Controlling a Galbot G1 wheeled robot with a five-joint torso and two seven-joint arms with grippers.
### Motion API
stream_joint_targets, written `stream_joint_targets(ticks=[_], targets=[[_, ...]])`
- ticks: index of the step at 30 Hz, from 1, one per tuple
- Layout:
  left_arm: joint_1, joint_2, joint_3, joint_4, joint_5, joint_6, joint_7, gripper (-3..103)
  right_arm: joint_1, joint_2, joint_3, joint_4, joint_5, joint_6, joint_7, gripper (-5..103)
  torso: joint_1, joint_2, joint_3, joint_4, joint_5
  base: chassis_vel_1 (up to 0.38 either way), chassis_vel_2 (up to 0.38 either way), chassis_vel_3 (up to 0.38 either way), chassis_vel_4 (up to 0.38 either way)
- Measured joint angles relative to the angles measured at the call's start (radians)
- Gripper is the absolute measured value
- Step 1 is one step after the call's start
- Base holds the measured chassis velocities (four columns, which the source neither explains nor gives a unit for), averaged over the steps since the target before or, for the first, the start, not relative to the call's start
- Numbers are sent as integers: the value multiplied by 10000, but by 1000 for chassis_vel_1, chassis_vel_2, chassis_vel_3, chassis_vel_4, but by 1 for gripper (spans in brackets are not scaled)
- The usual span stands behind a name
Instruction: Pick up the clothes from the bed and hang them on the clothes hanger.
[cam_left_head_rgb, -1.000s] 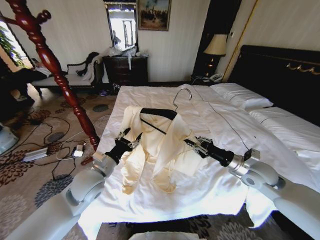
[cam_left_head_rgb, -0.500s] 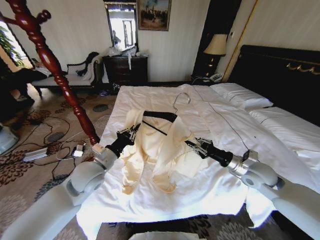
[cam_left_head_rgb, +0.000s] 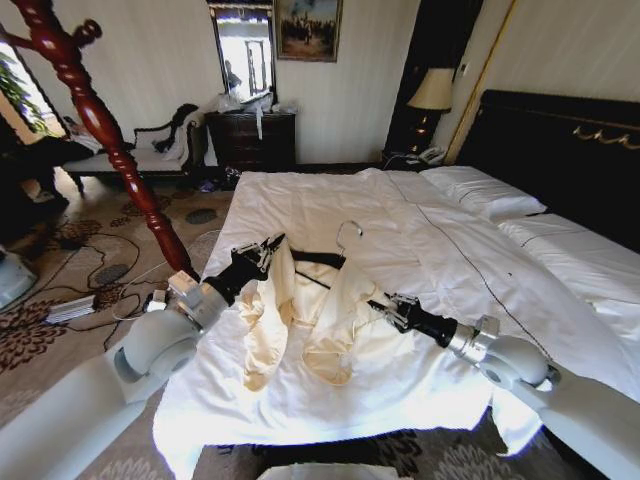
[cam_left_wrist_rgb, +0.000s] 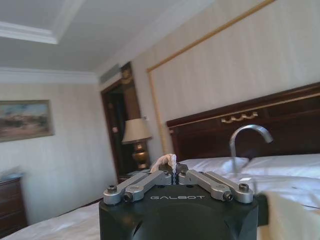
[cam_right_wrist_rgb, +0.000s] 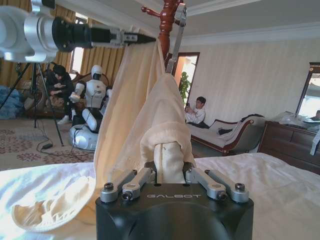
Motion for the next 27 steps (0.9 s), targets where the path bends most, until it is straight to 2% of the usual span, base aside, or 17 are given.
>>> stream_joint_targets(ticks=[2, 5, 7, 11, 14, 19, 22, 26, 27], targets=[[-37, 57, 7, -29, -34, -4, 90, 1, -2, 0, -7, -6, -16, 1, -11, 20, 0, 0, 0, 0, 0, 0, 0, 0, 0], [-11, 337, 9, -250, -144, -23, 655, 1, 26, -34, -13, -97, -70, 1, -120, 20, -1, 1, 0, 2, 0, 0, 0, 0, 0], [75, 380, 11, -288, -115, -24, 761, 1, 34, -44, -13, -109, -75, 0, -138, 20, -1, 1, 0, 1, 0, 0, 0, 0, 0], [474, 441, 241, -342, 249, -28, 1093, 1, 59, -54, -23, 32, 196, -4, -164, 20, 0, 0, 0, 2, 1, 0, 0, 0, 0], [613, 339, 792, -210, 672, -46, 1311, 1, 171, -46, -22, 345, 799, 40, -313, 20, -1, 0, 0, 3, -1, 0, 0, 0, 0], [481, 144, 1478, -29, 1097, -56, 1436, 1, 252, -131, 126, 892, 1608, 101, -471, 20, -1, 0, 0, 1, -1, 0, 0, 0, 0], [471, 65, 1611, -4, 1255, -56, 1390, -2, 249, -162, 210, 1000, 1668, 117, -528, 20, -1, 1, 0, 2, -2, 0, 0, 0, 0], [619, -3, 1532, -118, 1349, -48, 1100, 0, 202, -164, 308, 998, 1675, 223, -632, 20, 0, 0, 0, 0, -1, 0, 0, 0, 0], [733, 44, 1412, -278, 1370, 27, 911, 6, 194, -136, 326, 940, 1679, 268, -639, 20, 0, 0, 0, 1, -1, 0, 0, 0, 0]])
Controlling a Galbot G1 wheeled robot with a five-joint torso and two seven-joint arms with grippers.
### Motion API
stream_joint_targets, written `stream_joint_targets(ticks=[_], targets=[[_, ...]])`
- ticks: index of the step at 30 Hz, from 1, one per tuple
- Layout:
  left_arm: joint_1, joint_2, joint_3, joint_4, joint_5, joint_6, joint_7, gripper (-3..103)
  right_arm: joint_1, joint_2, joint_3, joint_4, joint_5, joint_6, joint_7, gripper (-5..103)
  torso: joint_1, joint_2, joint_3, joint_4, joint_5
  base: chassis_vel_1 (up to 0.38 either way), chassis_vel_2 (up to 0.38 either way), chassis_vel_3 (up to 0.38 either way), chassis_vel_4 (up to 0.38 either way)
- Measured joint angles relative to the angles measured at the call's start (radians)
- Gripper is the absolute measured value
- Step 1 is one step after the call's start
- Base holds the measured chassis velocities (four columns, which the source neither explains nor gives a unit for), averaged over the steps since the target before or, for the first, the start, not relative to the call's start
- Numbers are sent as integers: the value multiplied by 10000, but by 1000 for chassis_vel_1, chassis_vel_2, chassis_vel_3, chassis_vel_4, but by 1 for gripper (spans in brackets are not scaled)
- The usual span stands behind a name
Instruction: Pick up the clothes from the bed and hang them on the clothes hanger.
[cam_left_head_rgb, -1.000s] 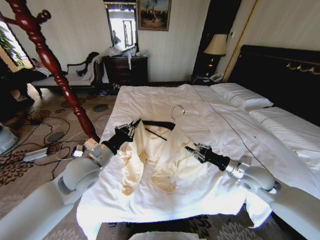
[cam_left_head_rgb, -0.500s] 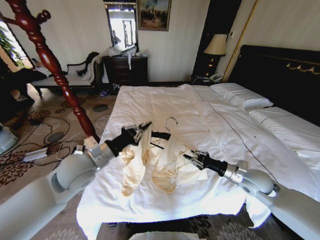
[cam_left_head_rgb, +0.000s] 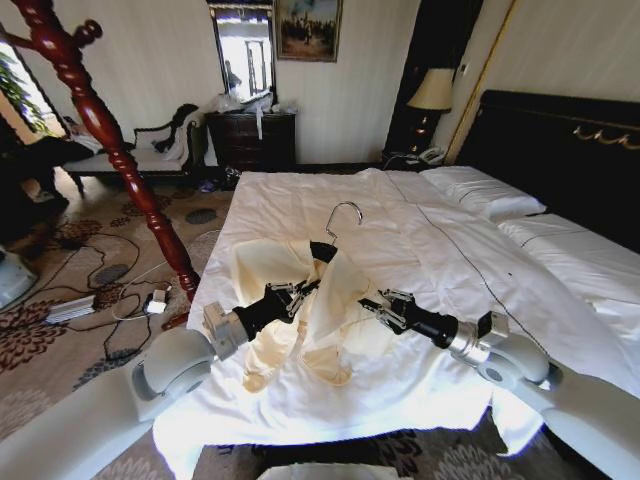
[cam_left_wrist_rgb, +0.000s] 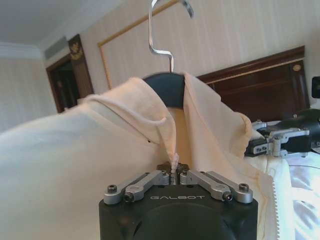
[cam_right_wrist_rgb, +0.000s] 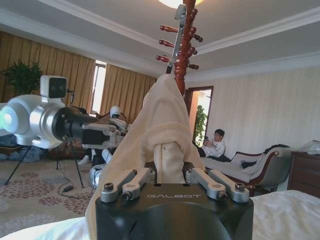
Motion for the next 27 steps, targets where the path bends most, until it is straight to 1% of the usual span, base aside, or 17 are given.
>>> stream_joint_targets(ticks=[1, 2, 3, 6, 8, 10, 12, 14, 17, 18, 20, 21, 22, 23, 24, 25, 27], targets=[[88, 71, -90, -146, -42, 113, -156, 11, -3, 27, 10, -53, 2, 30, -3, 20, 0, 0, 0, 0, 0, 0, 0, 0, 0], [275, 237, -263, -492, -250, 406, -474, 16, 2, 70, 32, -163, 35, 74, -4, 20, -1, 0, 0, 2, 2, 0, 0, 0, 0], [275, 237, -263, -492, -250, 406, -474, 16, 2, 70, 32, -163, 35, 74, -4, 20, -1, 0, 0, 2, 2, 0, 0, 0, 0], [660, 548, -693, -1182, -478, 813, -971, 32, 194, 142, 82, -482, 338, 121, 7, 20, -1, 0, -1, 1, 3, 0, 0, 0, 0], [721, 600, -792, -1285, -492, 874, -1060, 32, 253, 145, 89, -561, 433, 121, 18, 20, 0, 0, 0, 1, 3, 0, 0, 0, 0], [797, 749, -1036, -1381, -521, 967, -1313, 43, 382, 134, 113, -753, 657, 101, 70, 20, -1, 1, 0, 2, 3, 0, 0, 0, 0], [801, 947, -1329, -1404, -549, 968, -1512, 54, 409, 96, 179, -887, 836, -101, 68, 20, 0, 0, 0, 1, -1, 0, 0, 0, 0], [780, 1066, -1483, -1405, -552, 920, -1570, 54, 414, 86, 202, -983, 881, -212, 58, 20, 0, 1, 0, 1, -1, 0, 0, 0, 0], [660, 1387, -2097, -1405, -877, 785, -1850, 70, 452, 110, 199, -1351, 860, -273, -40, 20, 0, 0, 0, 0, 1, 0, 0, 0, 0], [660, 1387, -2097, -1405, -877, 785, -1850, 70, 452, 110, 199, -1351, 860, -273, -40, 20, 0, 0, 0, 0, 1, 0, 0, 0, 0], [440, 1528, -2669, -1402, -1467, 786, -2293, 81, 443, 110, 183, -1444, 743, -203, -413, 20, 0, 0, 0, 0, 2, 0, 0, 0, 0], [348, 1589, -2847, -1368, -1582, 783, -2371, 81, 439, 99, 173, -1460, 671, -150, -595, 20, 0, 1, 0, 0, 2, 0, 0, 0, 0], [251, 1719, -3043, -1230, -1635, 779, -2382, 86, 439, 74, 149, -1506, 529, -50, -880, 20, -1, 1, 0, 1, 0, 0, 0, 0, 0], [208, 1826, -3134, -1117, -1630, 781, -2375, 92, 441, 54, 132, -1552, 428, 16, -1065, 20, -1, 0, 0, 1, -1, 0, 0, 0, 0], [208, 1826, -3134, -1117, -1630, 781, -2375, 92, 441, 54, 132, -1552, 428, 16, -1065, 20, -1, 0, 0, 1, -1, 0, 0, 0, 0], [128, 2089, -3245, -830, -1472, 811, -2312, 97, 454, 25, 102, -1633, 250, 119, -1410, 20, -1, 1, 0, 1, 0, 0, 0, 0, 0], [84, 2556, -3265, -421, -957, 792, -1849, 99, 496, 2, 79, -1741, 34, 254, -1866, 20, 0, 0, 0, 0, -1, 0, 0, 0, 0]])
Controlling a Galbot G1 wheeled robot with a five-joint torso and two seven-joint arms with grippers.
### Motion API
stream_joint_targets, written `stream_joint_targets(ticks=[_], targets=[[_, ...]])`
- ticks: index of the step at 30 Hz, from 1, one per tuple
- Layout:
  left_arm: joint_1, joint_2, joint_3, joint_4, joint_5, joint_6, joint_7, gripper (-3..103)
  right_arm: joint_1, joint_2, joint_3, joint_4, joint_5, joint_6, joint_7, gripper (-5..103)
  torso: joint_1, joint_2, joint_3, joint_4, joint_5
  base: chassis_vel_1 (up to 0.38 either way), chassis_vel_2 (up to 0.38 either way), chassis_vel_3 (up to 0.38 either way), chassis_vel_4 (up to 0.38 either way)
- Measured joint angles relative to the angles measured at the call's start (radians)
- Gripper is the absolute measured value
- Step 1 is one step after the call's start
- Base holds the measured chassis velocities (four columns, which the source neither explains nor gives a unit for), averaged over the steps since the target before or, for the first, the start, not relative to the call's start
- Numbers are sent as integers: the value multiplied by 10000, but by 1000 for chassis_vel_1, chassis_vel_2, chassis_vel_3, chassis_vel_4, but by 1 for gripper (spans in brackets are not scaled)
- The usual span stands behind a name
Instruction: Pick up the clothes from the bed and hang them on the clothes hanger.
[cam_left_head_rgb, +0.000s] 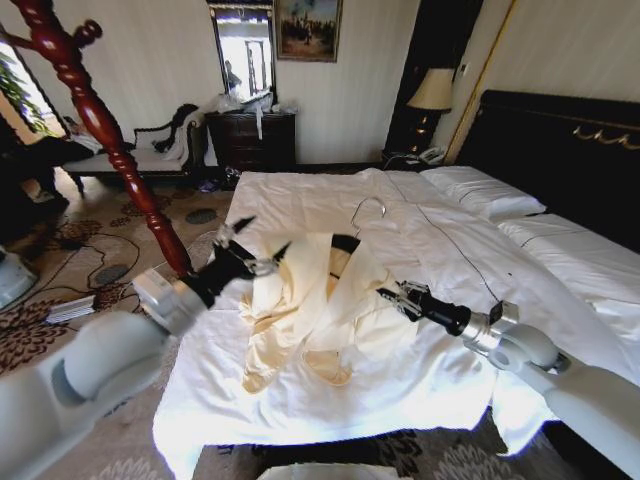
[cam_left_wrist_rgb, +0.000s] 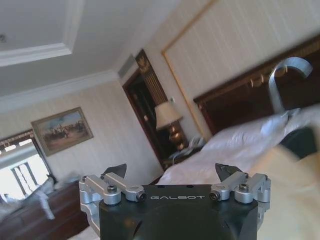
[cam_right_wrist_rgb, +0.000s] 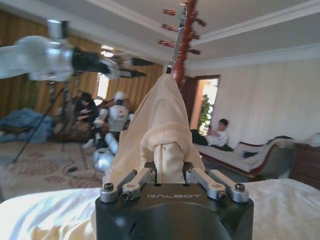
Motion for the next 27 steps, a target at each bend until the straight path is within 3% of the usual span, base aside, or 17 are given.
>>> stream_joint_targets(ticks=[2, 3, 4, 6, 7, 8, 11, 27], targets=[[-45, 512, 159, 354, 330, -288, 925, 100, 56, -10, -11, -92, -226, 115, -342, 20, -1, 0, 0, 1, 4, 0, 0, 0, 0], [-45, 512, 159, 354, 330, -288, 925, 100, 56, -10, -11, -92, -226, 115, -342, 20, -1, 0, 0, 1, 4, 0, 0, 0, 0], [-72, 817, 308, 533, 318, -629, 1741, 100, 89, -16, -14, -110, -324, 157, -476, 20, 0, 0, 0, 1, 2, 0, 0, 0, 0], [-88, 1053, 422, 627, 181, -919, 2568, 100, 103, -16, -14, -114, -382, 206, -573, 20, 0, 0, 0, 1, 2, 0, 0, 0, 0], [-88, 1053, 422, 627, 181, -919, 2568, 100, 103, -16, -14, -114, -382, 206, -573, 20, 0, 0, 0, 1, 2, 0, 0, 0, 0], [-94, 1187, 480, 642, 9, -1125, 3225, 100, 103, -16, 0, -130, -434, 244, -655, 20, 0, 0, 0, 1, 3, 0, 0, 0, 0], [-135, 1317, 511, 678, -348, -1358, 4166, 100, 91, 27, 37, -227, -626, 355, -747, 20, -1, 1, 0, 0, 2, 0, 0, 0, 0], [-88, 1434, 997, 1558, -624, -1183, 6294, 100, 83, 37, 39, 323, -1505, 812, -1349, 20, -1, 1, 0, 1, 2, 0, 0, 0, 0]])
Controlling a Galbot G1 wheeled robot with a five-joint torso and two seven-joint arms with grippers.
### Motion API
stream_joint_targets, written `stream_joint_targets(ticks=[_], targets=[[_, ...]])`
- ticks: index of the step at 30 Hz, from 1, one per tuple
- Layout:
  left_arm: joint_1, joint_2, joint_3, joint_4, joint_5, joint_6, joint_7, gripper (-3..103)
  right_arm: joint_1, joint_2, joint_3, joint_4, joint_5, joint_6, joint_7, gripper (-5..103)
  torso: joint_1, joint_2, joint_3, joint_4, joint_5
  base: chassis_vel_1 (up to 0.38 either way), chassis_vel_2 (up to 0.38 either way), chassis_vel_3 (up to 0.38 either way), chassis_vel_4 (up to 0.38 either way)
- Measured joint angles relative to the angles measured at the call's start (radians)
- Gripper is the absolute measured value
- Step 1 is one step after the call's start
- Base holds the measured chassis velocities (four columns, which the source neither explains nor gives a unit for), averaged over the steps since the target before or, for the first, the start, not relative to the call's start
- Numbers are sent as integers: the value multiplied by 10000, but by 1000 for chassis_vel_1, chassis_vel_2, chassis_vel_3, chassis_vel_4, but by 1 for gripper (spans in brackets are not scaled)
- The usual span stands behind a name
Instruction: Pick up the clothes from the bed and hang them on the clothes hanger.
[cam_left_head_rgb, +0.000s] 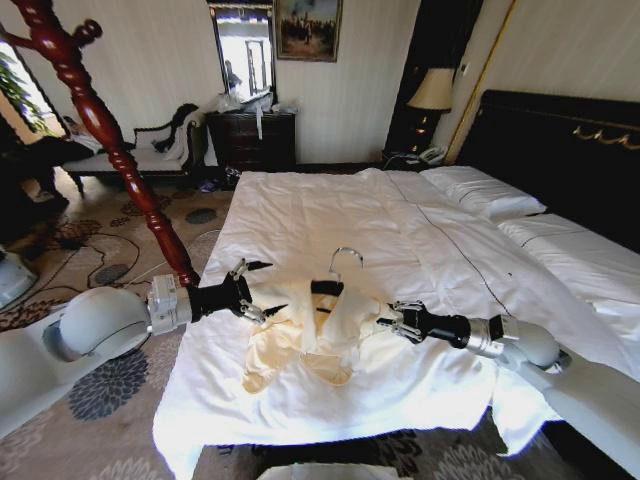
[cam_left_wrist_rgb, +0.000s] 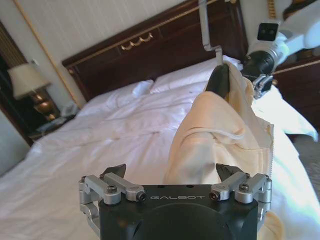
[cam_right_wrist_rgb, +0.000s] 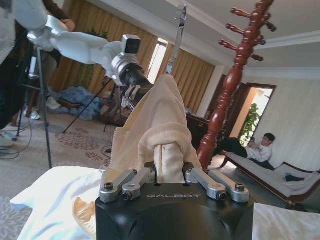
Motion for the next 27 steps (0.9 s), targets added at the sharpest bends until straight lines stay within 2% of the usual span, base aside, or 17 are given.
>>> stream_joint_targets(ticks=[4, 7, 9, 10, 11, 12, 13, 14, 15, 16, 18, 19, 20, 23, 25, 26, 27], targets=[[-11, -92, 58, 237, 215, -13, 816, 98, 8, -19, -14, 204, -69, 12, -13, 20, 0, -1, 0, 0, 0, 0, 0, 0, 0], [-12, -142, 76, 276, 232, -33, 963, 94, 15, -33, -15, 290, -76, 11, -11, 20, 0, 0, 0, 0, 0, 0, 0, 0, 0], [-12, -241, 120, 341, 284, -98, 1252, 84, 21, -59, -15, 501, -76, 10, 2, 20, 1, 0, 0, 0, 0, 0, 0, 0, 0], [-12, -241, 120, 341, 284, -98, 1252, 84, 21, -59, -15, 501, -76, 10, 2, 20, 1, 0, 0, 0, 0, 0, 0, 0, 0], [-11, -268, 124, 369, 306, -126, 1435, 78, 20, -72, -15, 584, -78, 12, 4, 20, 0, 0, 0, 0, 0, 0, 0, 0, 0], [-12, -290, 123, 408, 327, -161, 1704, 73, 12, -85, -15, 644, -91, 23, 4, 20, 0, 0, 0, 0, 0, 0, 0, 0, 0], [-24, -316, 115, 463, 364, -205, 2061, 73, -2, -97, -15, 697, -120, 44, 4, 20, 0, 0, 0, 0, 0, 0, 0, 0, 0], [-54, -348, 62, 581, 440, -289, 2749, 62, -33, -124, -14, 790, -186, 95, 1, 20, 0, 0, 0, 0, 0, 0, 0, 0, 0], [-54, -348, 62, 581, 440, -289, 2749, 62, -33, -124, -14, 790, -186, 95, 1, 20, 0, 0, 0, 0, 0, 0, 0, 0, 0], [-69, -356, 30, 658, 476, -323, 3097, 62, -51, -138, -12, 833, -203, 116, -10, 20, 0, 0, 0, 0, 0, 0, 0, 0, 0], [-112, -365, -49, 813, 546, -377, 3709, 52, -70, -175, 11, 920, -205, 149, -39, 20, 0, 0, 0, 0, 1, 0, 0, 0, 0], [-125, -371, -69, 858, 572, -384, 3852, 46, -70, -188, 22, 952, -202, 151, -46, 20, 0, 0, 0, 0, 1, 0, 0, 0, 0], [-125, -371, -69, 858, 572, -384, 3852, 46, -70, -188, 22, 952, -202, 151, -46, 20, 0, 0, 0, 0, 1, 0, 0, 0, 0], [-159, -410, -104, 988, 643, -385, 4178, 30, -64, -235, 41, 1090, -97, 153, -43, 20, 0, 0, 0, 0, 0, 0, 0, 0, 0], [-165, -420, -107, 1013, 653, -385, 4228, 30, -62, -241, 46, 1115, -70, 153, -41, 20, 0, 0, 0, 0, 0, 0, 0, 0, 0], [-175, -431, -114, 1040, 665, -378, 4336, 24, -61, -249, 53, 1138, -38, 153, -36, 20, 0, 0, 0, 0, 1, 0, 0, 0, 0], [-175, -431, -114, 1040, 665, -378, 4336, 24, -61, -249, 53, 1138, -38, 153, -36, 20, 0, 0, 0, 0, 1, 0, 0, 0, 0]])
